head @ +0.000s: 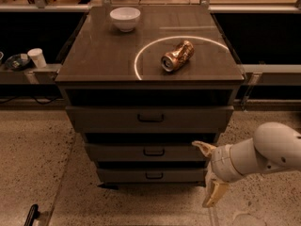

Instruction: Open bottom drawer

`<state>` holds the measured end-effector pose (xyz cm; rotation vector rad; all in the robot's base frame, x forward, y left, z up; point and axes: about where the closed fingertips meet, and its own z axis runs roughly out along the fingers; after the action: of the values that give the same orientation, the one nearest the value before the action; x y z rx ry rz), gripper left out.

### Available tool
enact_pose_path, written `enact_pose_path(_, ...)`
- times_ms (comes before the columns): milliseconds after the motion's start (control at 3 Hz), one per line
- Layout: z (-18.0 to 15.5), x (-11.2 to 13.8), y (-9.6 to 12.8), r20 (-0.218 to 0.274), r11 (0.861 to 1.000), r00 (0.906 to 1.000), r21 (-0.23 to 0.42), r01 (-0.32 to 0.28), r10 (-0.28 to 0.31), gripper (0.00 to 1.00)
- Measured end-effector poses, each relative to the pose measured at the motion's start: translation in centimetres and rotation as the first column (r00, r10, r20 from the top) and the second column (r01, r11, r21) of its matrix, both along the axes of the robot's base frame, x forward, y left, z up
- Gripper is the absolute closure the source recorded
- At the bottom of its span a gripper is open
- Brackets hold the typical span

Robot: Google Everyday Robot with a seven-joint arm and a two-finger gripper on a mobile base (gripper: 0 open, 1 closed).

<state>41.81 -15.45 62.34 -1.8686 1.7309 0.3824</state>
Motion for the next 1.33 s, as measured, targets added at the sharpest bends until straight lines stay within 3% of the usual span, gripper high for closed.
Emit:
enact_pose_path(667, -10.6, 1.8, 3.2, 0.038, 0.992, 0.9934, 0.054, -0.110, 0.108, 0.00)
enact_pose_path(1000, -13.4, 2.3, 3.3, 0.035, 0.986, 0.9917, 0.108, -0.127, 0.124, 0.00)
enact_pose_path(1333, -14.1, 2.3, 3.6, 0.027, 0.984, 0.9908, 0.113, -0.135, 0.133, 0.00)
